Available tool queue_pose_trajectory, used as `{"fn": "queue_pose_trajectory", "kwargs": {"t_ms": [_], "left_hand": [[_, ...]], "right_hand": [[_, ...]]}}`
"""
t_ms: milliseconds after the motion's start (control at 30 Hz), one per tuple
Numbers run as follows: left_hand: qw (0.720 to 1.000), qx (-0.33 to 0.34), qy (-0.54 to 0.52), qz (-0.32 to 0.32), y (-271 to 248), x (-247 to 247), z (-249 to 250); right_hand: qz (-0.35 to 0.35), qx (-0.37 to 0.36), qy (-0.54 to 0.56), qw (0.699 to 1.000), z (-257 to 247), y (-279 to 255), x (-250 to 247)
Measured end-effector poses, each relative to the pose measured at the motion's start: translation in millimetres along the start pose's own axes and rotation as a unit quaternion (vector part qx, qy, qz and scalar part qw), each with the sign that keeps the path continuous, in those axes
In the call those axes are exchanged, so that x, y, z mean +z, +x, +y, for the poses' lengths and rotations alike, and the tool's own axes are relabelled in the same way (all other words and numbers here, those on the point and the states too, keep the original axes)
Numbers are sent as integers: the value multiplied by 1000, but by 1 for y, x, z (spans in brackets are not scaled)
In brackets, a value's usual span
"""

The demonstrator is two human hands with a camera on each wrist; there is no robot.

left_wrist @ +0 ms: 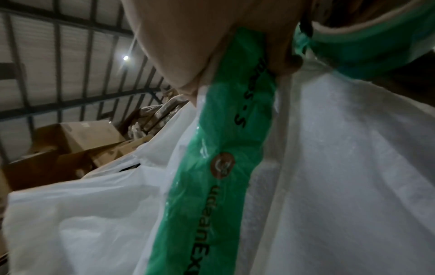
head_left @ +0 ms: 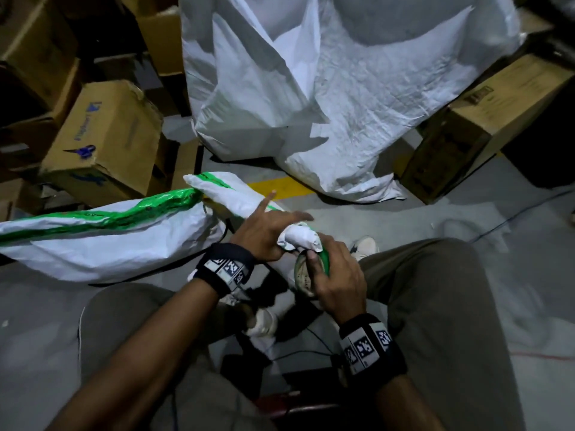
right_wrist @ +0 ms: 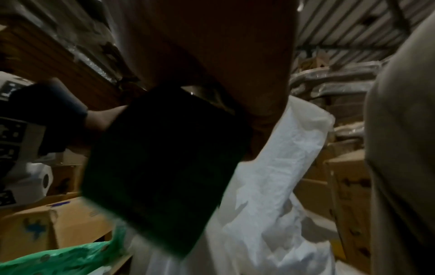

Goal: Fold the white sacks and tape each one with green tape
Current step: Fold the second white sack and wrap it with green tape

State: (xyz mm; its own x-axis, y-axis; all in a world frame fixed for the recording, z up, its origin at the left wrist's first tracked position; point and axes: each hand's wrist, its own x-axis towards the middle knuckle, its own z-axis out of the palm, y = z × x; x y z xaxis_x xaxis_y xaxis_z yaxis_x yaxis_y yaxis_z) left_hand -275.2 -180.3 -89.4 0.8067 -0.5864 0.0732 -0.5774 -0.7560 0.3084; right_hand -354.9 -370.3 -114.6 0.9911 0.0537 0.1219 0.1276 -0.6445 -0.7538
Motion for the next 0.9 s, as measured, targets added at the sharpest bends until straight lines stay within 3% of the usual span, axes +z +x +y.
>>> {"fn": "queue_pose_trajectory", "kwargs": {"t_ms": [100,200,300,400,533,667,800,900], "left_hand": [[999,15,23,18,15,1,-1],[994,54,95,29,22,2,0],[987,78,111,80,20,13,-1],[984,94,120,97,18,26,8],[979,88,134,123,17,34,11],[975,51,175,131,19,37,21],[982,-30,160,98,24,29,36],[992,-51,96,56,23,31,48]], "right_hand": [[-18,40,0,999,3,8,-24],[-123,88,-16,988,11,19,-52],[-188,144,126,963,19,26,-69],[-229,157,173,945,28,22,-76],[-225,170,219,934,32,16,-83],[-246,147,151,946,31,14,-72],[-204,144,40,967,8,-5,-50],[-133,124,74,981,1,-20,-29]]}}
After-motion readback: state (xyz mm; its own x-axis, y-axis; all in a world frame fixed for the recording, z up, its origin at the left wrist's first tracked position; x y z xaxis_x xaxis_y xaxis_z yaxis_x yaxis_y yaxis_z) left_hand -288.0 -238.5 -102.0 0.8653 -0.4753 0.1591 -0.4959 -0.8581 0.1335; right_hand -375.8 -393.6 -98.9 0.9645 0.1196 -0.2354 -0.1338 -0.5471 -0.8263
